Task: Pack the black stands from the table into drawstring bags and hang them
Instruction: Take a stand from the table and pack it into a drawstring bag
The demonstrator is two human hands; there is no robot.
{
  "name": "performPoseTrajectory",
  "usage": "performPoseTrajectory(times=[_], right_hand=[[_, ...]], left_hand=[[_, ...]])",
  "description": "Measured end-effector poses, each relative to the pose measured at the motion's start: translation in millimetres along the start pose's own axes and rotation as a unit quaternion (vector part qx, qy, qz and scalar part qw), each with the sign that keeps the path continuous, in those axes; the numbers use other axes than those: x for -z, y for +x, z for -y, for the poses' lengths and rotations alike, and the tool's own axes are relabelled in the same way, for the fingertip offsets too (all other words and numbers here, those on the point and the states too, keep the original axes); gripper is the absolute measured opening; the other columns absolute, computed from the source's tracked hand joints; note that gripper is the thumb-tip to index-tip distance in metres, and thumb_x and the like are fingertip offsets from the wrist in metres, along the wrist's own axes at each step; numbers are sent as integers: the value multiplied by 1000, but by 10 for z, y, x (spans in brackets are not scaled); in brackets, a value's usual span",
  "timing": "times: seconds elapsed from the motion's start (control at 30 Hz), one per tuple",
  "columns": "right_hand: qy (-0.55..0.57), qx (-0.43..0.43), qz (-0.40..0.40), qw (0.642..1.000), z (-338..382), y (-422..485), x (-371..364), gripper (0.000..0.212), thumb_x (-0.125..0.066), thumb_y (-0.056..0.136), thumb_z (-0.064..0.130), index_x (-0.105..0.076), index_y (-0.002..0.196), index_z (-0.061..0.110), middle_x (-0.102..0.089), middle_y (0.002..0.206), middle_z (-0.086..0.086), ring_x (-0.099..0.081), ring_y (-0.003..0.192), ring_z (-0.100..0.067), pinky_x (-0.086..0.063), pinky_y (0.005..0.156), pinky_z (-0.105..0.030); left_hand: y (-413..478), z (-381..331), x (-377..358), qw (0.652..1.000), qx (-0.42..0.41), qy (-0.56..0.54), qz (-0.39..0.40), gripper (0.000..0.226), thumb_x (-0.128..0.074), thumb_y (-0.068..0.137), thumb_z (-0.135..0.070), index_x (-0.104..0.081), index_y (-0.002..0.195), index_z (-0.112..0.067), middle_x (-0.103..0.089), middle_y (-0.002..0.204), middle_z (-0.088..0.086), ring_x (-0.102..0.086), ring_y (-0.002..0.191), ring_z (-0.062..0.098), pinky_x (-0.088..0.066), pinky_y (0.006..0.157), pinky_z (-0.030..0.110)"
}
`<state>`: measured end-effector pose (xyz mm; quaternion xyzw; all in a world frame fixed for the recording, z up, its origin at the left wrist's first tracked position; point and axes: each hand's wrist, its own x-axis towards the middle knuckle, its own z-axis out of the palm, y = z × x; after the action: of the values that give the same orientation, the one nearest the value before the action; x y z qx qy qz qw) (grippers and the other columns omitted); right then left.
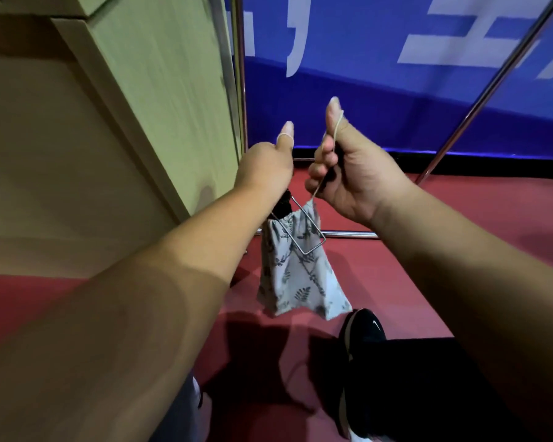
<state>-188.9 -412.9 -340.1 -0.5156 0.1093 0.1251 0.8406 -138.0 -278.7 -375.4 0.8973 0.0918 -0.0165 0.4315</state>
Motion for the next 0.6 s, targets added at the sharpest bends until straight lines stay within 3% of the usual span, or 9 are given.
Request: performPoseTrajectory(times=[0.13, 0.23, 0.3, 0.37, 0.43, 0.53, 0.6], right_hand=[[-7, 3, -65, 998, 20, 7, 104, 57, -66, 93, 70, -48, 63, 25, -30, 58, 6, -25, 53, -13, -43, 63, -31], [-44, 1, -103, 994, 6, 28, 162, 60, -68, 91, 73, -46, 61, 25, -25, 60, 5, -18, 53, -13, -24, 50, -28], [-50, -2, -127, 991, -5, 32, 180, 61, -70, 89, 73, -45, 60, 25, -23, 61, 5, -15, 53, -14, -17, 47, -29], [-70, 8, -158, 985, -15, 55, 199, 61, -73, 89, 70, -45, 58, 25, -23, 62, 3, -16, 51, -15, -16, 47, -29], [-111, 31, -189, 975, -8, 75, 227, 61, -72, 91, 67, -47, 58, 22, -24, 60, 0, -19, 48, -17, -19, 47, -28], [-190, 71, -222, 954, -6, 111, 298, 63, -71, 92, 65, -49, 53, 20, -31, 53, -2, -29, 45, -21, -28, 47, -28], [-213, 90, -238, 943, -3, 116, 315, 66, -71, 91, 64, -49, 47, 20, -35, 50, -3, -32, 45, -22, -32, 51, -33]], left_hand=[[24, -22, 109, 976, 18, -209, 55, 70, -50, 93, -80, -69, 69, -17, -64, 57, 3, -69, 68, 23, -44, 68, 34], [4, -59, 210, 939, 46, -328, 97, 60, -61, 89, -78, -64, 73, -20, -66, 61, 0, -67, 77, 22, -40, 66, 32], [-14, -117, 258, 915, 45, -387, 109, 56, -63, 92, -72, -58, 68, -22, -55, 58, -3, -67, 75, 20, -47, 63, 27], [-40, -192, 316, 890, 19, -441, 111, 56, -65, 96, -63, -52, 62, -21, -44, 57, 0, -63, 64, 21, -61, 73, 33], [-67, -259, 392, 877, -8, -465, 119, 57, -64, 99, -60, -46, 61, -21, -36, 57, 2, -50, 53, 20, -64, 76, 42], [-64, -293, 510, 879, -21, -456, 141, 59, -61, 99, -64, -41, 61, -24, -26, 57, 0, -26, 47, 18, -44, 53, 32], [-24, -257, 558, 893, -26, -431, 129, 61, -65, 96, -64, -38, 59, -23, -23, 56, 0, -18, 48, 20, -25, 49, 29]])
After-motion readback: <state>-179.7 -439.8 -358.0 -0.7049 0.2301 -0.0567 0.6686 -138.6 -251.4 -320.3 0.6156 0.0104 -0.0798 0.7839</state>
